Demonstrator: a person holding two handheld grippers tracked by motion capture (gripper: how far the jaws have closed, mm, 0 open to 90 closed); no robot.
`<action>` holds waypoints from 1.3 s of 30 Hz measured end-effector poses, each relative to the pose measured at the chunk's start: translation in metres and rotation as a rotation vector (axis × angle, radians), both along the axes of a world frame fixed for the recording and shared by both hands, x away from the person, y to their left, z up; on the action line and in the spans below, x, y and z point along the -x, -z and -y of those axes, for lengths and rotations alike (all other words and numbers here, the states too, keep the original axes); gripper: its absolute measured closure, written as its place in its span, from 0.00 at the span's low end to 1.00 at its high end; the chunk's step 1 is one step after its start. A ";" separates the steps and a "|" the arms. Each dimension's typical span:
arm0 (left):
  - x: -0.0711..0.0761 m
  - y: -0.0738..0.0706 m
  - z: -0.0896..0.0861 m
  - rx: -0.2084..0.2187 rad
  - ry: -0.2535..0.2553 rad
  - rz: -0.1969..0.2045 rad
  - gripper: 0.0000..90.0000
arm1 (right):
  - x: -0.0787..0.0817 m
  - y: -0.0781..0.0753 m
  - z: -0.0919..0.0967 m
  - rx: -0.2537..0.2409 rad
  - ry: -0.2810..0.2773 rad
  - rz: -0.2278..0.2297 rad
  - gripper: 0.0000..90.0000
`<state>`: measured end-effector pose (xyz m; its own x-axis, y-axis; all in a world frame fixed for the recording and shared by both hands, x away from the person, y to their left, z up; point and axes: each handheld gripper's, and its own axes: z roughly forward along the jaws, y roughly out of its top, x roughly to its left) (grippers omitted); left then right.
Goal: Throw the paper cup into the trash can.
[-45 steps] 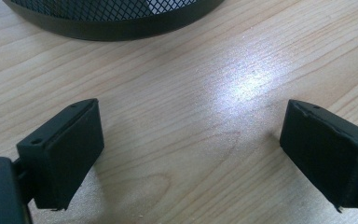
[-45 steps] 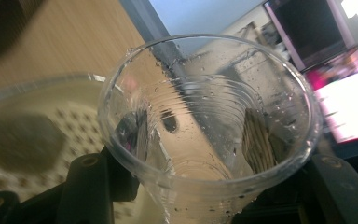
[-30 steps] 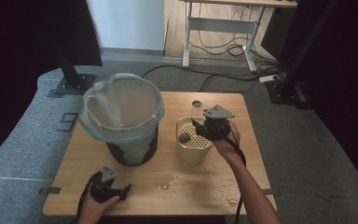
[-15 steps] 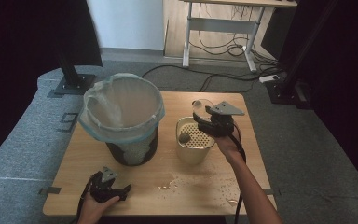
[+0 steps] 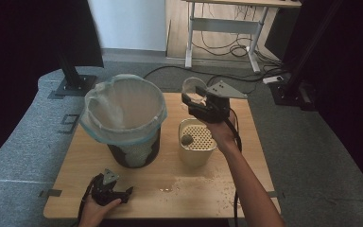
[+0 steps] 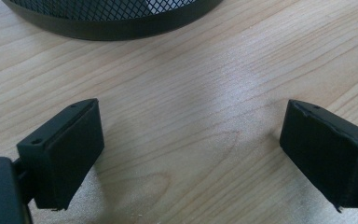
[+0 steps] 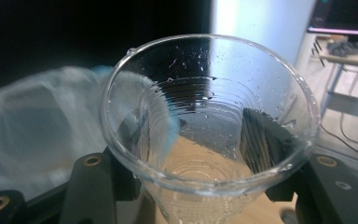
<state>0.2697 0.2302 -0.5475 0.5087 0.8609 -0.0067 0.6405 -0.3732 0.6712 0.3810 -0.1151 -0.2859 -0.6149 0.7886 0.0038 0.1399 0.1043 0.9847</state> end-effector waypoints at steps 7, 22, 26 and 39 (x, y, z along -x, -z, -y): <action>0.000 0.000 0.000 0.001 0.003 -0.002 0.06 | -0.003 -0.022 -0.038 -0.008 -0.054 0.024 0.48; 0.000 0.000 0.000 0.001 0.010 -0.002 0.06 | -0.025 -0.026 -0.106 -0.009 -0.140 -0.014 0.46; 0.000 0.000 0.000 0.001 0.015 -0.002 0.06 | -0.031 -0.027 -0.125 -0.007 -0.171 -0.026 0.40; 0.001 0.000 0.001 0.000 0.023 -0.002 0.06 | -0.032 -0.017 -0.125 0.027 -0.147 -0.091 0.16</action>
